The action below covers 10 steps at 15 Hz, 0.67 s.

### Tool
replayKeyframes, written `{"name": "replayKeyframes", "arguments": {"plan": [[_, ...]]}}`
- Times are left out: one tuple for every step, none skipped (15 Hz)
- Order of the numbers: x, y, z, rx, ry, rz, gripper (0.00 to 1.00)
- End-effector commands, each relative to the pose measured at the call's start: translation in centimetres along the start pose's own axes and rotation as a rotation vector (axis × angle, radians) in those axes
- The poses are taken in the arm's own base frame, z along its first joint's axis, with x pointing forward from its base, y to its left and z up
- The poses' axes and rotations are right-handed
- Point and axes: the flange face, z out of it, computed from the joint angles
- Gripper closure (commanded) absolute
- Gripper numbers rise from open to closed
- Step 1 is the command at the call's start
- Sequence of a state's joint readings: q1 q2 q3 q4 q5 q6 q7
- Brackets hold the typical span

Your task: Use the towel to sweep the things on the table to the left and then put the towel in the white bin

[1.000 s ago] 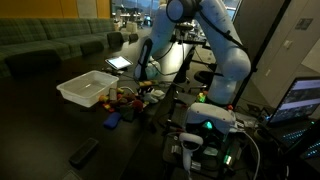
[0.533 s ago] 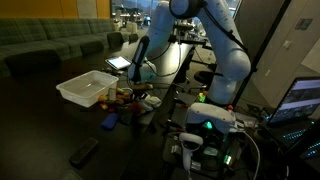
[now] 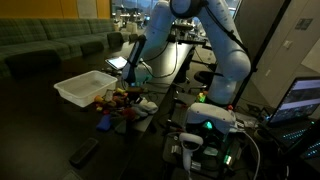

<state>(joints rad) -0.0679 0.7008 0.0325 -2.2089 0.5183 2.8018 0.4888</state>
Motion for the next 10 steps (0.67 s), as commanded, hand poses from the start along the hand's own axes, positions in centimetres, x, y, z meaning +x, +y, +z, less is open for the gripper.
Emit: {"name": "replayKeyframes", "arguments": {"plan": [[-0.7,-3.9,0.3,0.036,-0.025,-0.019,0.91],[-1.0,-5.0,0.2,0.043,-0.03,-0.034,0.91],[-1.5,-6.3,0.3,0.052,-0.033,-0.053,0.91],[-1.9,-7.5,0.1,0.061,-0.039,-0.071,0.91],[-2.5,-8.9,0.3,0.071,-0.043,-0.091,0.91],[-3.0,-10.1,0.2,0.079,-0.046,-0.109,0.91],[-3.6,-11.3,0.4,0.085,-0.051,-0.127,0.91],[-4.3,-12.4,0.8,0.088,-0.057,-0.146,0.91],[-4.9,-13.3,0.7,0.092,-0.064,-0.165,0.91],[-5.7,-14.2,1.2,0.093,-0.071,-0.184,0.91]]}}
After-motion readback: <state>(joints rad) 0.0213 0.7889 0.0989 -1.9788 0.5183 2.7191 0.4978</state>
